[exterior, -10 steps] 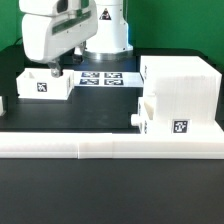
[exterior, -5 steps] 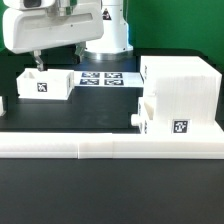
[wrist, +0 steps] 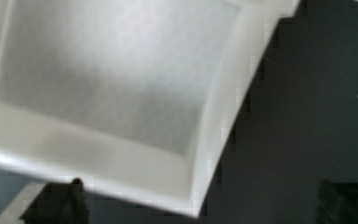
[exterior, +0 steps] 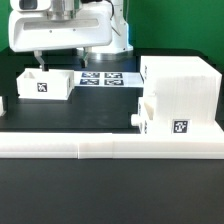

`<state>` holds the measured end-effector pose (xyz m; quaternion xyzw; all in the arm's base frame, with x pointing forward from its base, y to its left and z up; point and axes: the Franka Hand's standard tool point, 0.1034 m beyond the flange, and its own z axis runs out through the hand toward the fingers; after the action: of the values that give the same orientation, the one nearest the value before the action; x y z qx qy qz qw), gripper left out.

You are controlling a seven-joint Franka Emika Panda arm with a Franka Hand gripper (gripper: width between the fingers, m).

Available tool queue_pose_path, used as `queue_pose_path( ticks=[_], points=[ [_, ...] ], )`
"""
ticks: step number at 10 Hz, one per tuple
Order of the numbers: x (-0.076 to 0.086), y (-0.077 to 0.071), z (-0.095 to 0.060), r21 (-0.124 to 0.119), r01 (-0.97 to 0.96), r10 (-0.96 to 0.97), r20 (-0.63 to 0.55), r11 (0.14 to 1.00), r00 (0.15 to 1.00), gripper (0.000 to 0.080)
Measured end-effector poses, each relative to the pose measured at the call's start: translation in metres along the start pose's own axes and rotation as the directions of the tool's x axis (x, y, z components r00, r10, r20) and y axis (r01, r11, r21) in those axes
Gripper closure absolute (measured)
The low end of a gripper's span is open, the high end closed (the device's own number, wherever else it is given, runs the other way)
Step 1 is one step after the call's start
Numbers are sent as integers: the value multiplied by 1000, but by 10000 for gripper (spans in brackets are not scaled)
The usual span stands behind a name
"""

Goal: Assemble drawer

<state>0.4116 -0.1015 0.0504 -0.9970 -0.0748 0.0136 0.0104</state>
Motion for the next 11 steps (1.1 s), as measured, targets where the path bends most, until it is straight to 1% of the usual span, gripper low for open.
queue_pose_path(
  ticks=[1,2,3,6,8,11],
  points=[
    [-4,-1,7,2,-55,55,1,998,998,150],
    [-6,-2,13,6,-152,152,-3,988,988,150],
    [-6,-5,18,9,-198,198,-3,980,980,150],
    [-13,-9,39,6,-181,181,-14,983,983,150],
    [-20,-10,45,6,-185,185,-9,983,983,150],
    [-27,-12,47,7,-185,185,-3,983,983,150]
  ],
)
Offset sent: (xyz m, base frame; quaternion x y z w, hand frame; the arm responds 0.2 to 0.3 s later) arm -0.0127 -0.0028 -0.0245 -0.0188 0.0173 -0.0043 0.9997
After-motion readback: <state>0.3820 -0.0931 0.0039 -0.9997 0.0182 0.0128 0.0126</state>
